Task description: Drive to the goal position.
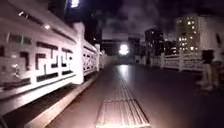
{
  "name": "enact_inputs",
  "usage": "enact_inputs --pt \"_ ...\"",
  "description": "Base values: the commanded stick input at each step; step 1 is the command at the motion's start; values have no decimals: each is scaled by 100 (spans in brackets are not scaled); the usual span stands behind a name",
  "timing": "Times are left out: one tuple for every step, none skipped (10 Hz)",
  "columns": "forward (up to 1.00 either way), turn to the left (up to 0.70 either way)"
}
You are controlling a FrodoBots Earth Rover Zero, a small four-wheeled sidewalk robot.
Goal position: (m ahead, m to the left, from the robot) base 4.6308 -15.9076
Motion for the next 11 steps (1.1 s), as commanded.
enact_inputs --pt "45 0" --pt "45 0" --pt "45 0" --pt "45 0" --pt "45 0" --pt "45 0" --pt "45 0" --pt "45 0" --pt "45 0" --pt "45 0" --pt "45 0"
